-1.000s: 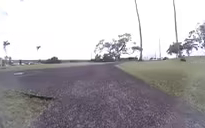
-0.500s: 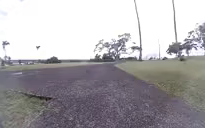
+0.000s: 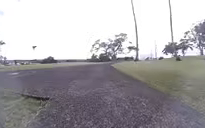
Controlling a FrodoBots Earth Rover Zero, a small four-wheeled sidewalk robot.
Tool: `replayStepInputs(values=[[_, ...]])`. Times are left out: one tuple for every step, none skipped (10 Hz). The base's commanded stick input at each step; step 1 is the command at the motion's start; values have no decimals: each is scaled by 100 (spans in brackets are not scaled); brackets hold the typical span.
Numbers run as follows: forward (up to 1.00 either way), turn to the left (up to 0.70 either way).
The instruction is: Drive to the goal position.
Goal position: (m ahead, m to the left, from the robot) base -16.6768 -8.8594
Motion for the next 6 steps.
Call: replayStepInputs(values=[[0,-70],[0,-70],[0,-70],[0,-70],[0,-70],[0,-70]])
